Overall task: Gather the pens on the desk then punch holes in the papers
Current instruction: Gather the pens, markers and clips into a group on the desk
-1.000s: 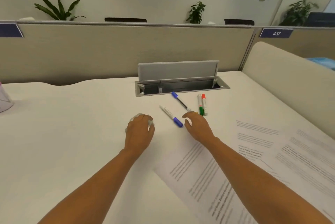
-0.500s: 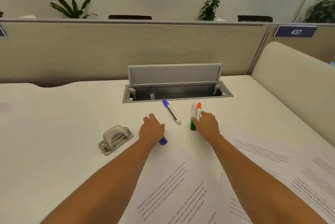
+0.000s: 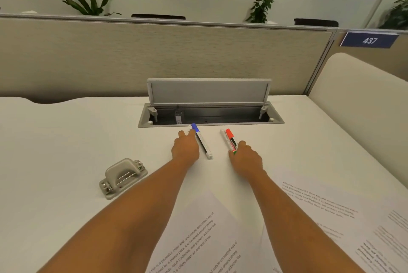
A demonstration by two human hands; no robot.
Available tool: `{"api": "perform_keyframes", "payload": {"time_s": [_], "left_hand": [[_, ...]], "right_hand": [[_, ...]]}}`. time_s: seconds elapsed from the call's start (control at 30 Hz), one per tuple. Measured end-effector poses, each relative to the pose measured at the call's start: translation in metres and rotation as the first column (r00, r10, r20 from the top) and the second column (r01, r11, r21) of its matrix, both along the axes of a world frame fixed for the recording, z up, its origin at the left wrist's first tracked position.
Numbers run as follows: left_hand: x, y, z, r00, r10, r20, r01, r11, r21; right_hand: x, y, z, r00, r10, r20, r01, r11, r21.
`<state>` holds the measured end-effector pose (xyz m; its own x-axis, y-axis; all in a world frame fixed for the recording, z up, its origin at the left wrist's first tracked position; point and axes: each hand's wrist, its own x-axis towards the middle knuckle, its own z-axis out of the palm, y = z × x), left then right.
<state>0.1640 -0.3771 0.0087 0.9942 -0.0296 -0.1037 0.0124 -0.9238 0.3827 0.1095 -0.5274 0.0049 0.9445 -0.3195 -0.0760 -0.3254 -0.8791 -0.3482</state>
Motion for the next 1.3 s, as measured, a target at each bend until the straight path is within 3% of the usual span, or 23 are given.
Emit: {"api": "perform_keyframes", "payload": {"time_s": [0.27,0.5,0.73,0.9,1.0,1.1,1.3], "left_hand": [[0.000,-0.028,0.002,1.000,0.028,0.010,-0.029,0.991,0.132],[-0.016,-0.031,-0.001,0.991,-0.135,0.009,0.132,0.981,0.142],[-0.039,-0.007,0.015,0.993,-0.119,-0.028,0.115,0.988,-0.106],[-0.057,0.025,0.038,0.994,-0.107,0.015,0.108,0.973,-0.203],[-0.069,0.052,0.052,0.998,-0.057,0.036,0.065,0.948,-0.311],[-0.084,0.086,0.063,0.998,0.065,0.001,-0.056,0.864,-0.500],[-0.114,0.187,0.068,0.966,0.256,-0.018,-0.201,0.711,-0.674]], "right_hand": [[-0.006,0.005,-0.005,1.000,-0.016,0.009,0.016,0.999,-0.036],[-0.023,0.014,-0.005,0.999,-0.030,0.038,0.032,0.999,-0.041],[-0.043,0.020,0.006,0.996,-0.043,-0.083,0.040,0.998,-0.042],[-0.052,0.031,0.027,0.975,-0.080,-0.207,0.095,0.993,0.063],[-0.055,0.054,0.040,0.983,-0.112,-0.143,0.141,0.967,0.210],[-0.055,0.090,0.051,0.990,-0.135,-0.046,0.142,0.911,0.387],[-0.058,0.195,0.068,0.999,0.024,0.043,-0.043,0.841,0.539]]}}
